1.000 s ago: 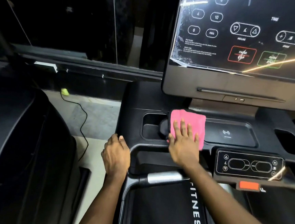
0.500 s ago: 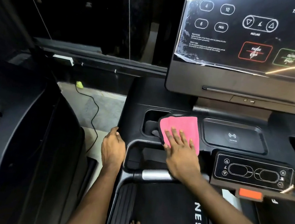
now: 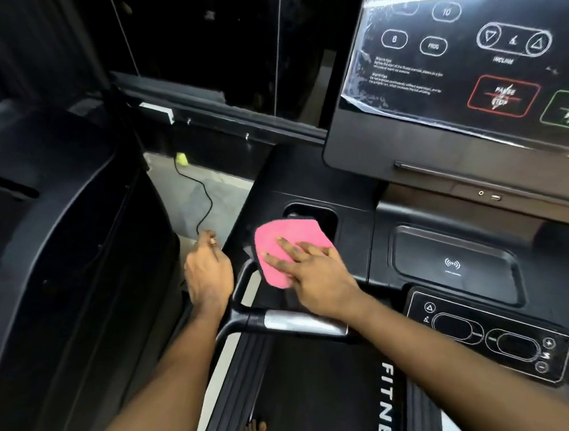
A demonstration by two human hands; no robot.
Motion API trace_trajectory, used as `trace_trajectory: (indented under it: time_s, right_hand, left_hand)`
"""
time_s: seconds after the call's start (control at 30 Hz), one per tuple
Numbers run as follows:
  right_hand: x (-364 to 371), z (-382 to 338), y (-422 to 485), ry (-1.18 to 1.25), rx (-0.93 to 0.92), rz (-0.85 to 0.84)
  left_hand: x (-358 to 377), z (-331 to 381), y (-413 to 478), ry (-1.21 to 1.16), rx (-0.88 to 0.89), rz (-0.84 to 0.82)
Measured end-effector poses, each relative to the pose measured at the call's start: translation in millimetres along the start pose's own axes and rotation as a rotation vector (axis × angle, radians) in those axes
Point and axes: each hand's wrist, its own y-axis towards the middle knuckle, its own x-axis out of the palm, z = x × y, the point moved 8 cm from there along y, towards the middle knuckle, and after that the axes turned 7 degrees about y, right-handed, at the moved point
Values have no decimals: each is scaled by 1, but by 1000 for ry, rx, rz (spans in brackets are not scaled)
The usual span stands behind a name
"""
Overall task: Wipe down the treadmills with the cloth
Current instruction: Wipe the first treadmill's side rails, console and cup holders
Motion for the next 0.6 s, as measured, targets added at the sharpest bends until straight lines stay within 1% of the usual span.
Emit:
trace_trajectory:
  time_s: [0.1, 0.2, 0.27, 0.33, 0.37, 0.43, 0.53, 0.6]
  right_hand:
    - [-6, 16, -32, -38, 16, 68]
    - [-5, 5, -5, -59, 104, 100]
    - [-4, 1, 37, 70, 226, 70]
    - [-4, 1, 64, 249, 294, 24]
    - [-5, 2, 65, 268, 285, -2]
    - [-11, 11, 49, 229, 260, -36]
    - [-17, 24, 35, 159, 251, -40]
    - [-19, 13, 47, 208, 313, -71]
  left_hand:
    - [4, 7, -2, 49, 39, -52]
    - [7, 9, 1, 93, 71, -72]
    - [9, 10, 0, 105, 90, -83]
    - [9, 14, 0, 114, 106, -90]
    - [10, 14, 1, 122, 107, -89]
    - [12, 15, 1, 140, 109, -102]
    - [14, 15, 1, 156, 108, -123]
    - [15, 16, 2, 180, 120, -110]
